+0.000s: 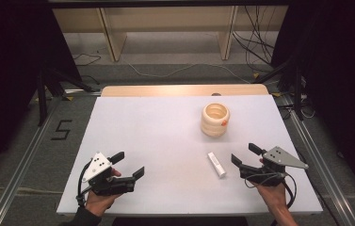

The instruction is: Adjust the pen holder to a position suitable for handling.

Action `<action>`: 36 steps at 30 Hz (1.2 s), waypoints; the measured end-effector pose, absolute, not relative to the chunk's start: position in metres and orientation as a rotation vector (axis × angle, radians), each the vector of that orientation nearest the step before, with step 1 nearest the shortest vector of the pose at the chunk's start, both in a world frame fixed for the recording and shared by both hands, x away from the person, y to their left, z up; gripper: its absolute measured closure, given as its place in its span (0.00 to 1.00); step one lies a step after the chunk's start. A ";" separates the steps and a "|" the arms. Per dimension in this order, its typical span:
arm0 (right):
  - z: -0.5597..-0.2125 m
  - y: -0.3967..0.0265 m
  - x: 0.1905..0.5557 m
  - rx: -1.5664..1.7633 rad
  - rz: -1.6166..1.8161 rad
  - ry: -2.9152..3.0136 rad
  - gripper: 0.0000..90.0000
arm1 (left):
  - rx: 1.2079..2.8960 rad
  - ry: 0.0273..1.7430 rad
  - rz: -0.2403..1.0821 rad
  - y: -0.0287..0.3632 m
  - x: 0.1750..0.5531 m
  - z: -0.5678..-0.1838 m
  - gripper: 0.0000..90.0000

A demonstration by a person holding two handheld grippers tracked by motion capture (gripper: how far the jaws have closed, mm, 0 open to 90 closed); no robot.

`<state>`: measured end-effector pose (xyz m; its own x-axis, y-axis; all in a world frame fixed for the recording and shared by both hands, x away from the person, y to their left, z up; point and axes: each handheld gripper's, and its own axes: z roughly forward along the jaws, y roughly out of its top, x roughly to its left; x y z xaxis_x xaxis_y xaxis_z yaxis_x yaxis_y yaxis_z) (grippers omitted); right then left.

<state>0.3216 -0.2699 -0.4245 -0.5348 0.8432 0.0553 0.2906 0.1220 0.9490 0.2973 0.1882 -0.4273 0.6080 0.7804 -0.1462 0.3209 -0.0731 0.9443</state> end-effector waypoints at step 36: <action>-0.443 -0.289 0.444 1.309 1.243 1.804 0.80 | 1.633 0.937 0.501 0.188 0.298 -0.427 0.09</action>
